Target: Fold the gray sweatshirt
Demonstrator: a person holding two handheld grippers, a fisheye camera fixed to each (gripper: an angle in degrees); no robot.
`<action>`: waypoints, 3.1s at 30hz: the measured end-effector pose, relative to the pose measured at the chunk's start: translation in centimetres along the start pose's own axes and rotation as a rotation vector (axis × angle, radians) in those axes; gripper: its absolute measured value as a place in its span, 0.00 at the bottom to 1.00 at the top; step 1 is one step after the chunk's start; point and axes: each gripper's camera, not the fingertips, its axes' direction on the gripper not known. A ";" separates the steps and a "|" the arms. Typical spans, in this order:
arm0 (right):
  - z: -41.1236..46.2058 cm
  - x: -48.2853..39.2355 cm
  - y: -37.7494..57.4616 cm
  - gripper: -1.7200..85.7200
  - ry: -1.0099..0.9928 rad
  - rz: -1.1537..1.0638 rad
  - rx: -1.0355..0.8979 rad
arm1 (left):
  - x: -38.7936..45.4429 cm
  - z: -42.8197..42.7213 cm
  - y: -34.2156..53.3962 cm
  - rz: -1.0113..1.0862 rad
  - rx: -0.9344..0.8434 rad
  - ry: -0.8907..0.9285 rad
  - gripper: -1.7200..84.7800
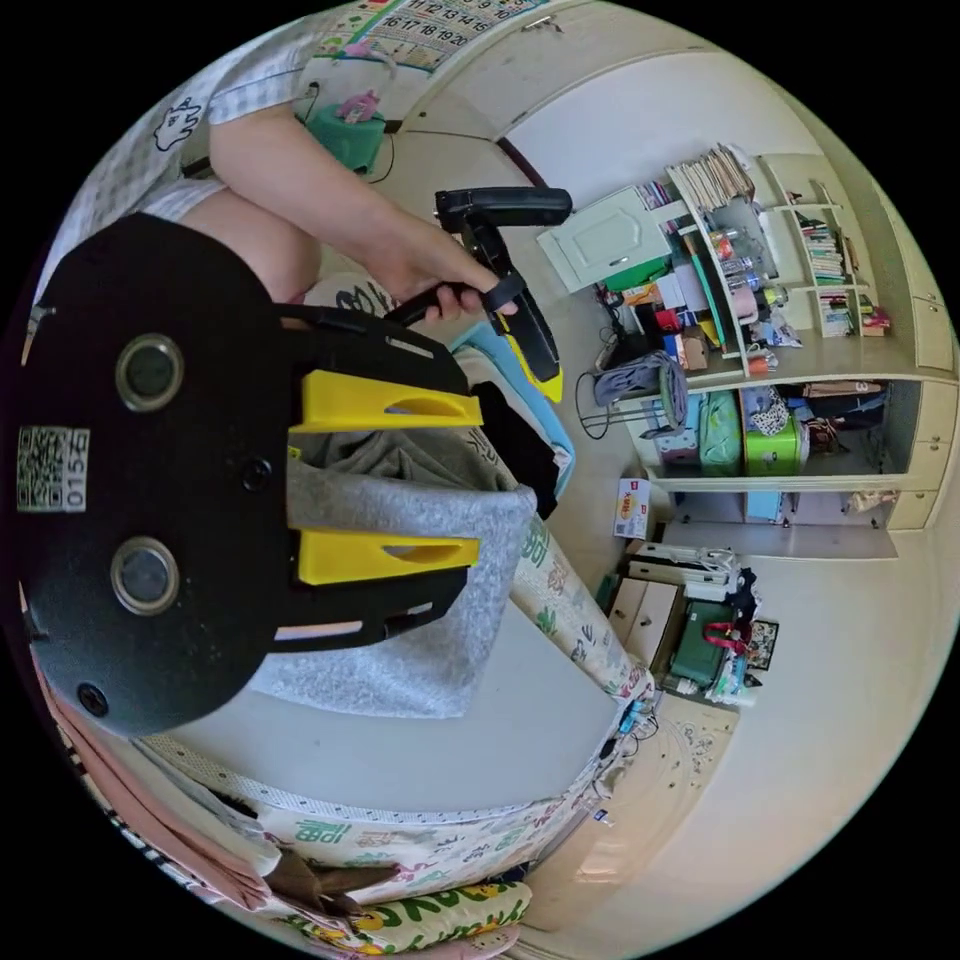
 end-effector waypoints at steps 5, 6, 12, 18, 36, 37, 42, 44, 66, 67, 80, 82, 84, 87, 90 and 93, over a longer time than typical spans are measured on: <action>8.2 0.2 -6.1 0.18 0.051 -0.026 -0.107 | -2.1 3.4 -0.5 0.042 -0.125 -0.072 0.12; 8.9 0.3 -6.6 0.18 0.070 -0.027 -0.113 | -2.2 3.6 -0.7 0.052 -0.136 -0.075 0.12; 15.6 1.5 -7.9 0.17 0.249 -0.138 -0.225 | -1.2 6.2 -1.0 0.164 -0.211 -0.080 0.12; 12.4 5.5 -1.5 0.09 0.084 -0.018 -0.115 | 0.4 8.6 -1.2 0.277 -0.312 -0.089 0.12; -11.4 23.7 40.9 0.06 0.332 0.603 0.466 | 2.8 7.5 -2.5 0.243 -0.441 0.246 0.11; -11.0 24.2 42.2 0.05 0.392 0.632 0.443 | 3.6 6.9 -2.1 0.279 -0.443 0.222 0.11; -10.9 22.1 45.6 0.03 0.370 0.570 0.473 | 4.1 6.4 -2.0 0.299 -0.438 0.143 0.12; -10.8 21.3 46.6 0.03 0.307 0.567 0.494 | 3.8 7.3 -1.8 0.284 -0.504 0.112 0.12; -13.4 2.8 45.9 0.12 0.099 0.309 0.331 | 7.8 -0.1 1.2 0.199 -0.558 0.058 0.17; -12.3 0.6 46.3 0.14 0.091 0.263 0.271 | 7.5 0.4 1.4 0.184 -0.576 0.065 0.17; -8.0 -8.4 40.5 0.10 0.240 0.209 0.002 | 7.1 4.4 3.8 0.273 -0.687 -0.102 0.07; -9.6 -8.6 39.7 0.06 0.259 0.216 -0.003 | 7.2 4.1 3.7 0.296 -0.699 -0.085 0.03; -11.8 -8.8 39.2 0.04 0.297 0.201 -0.005 | 7.3 3.0 3.3 0.300 -0.686 -0.023 0.02; -15.2 -9.5 38.8 0.03 0.362 0.145 -0.036 | 6.7 -0.8 1.9 0.269 -0.598 0.023 0.01; -16.6 -10.7 38.4 0.02 0.373 0.103 -0.070 | 5.3 -4.4 0.8 0.268 -0.544 -0.067 0.02; -15.4 -11.5 37.8 0.02 0.393 0.086 -0.116 | 2.9 -5.0 1.2 0.197 -0.559 -0.086 0.04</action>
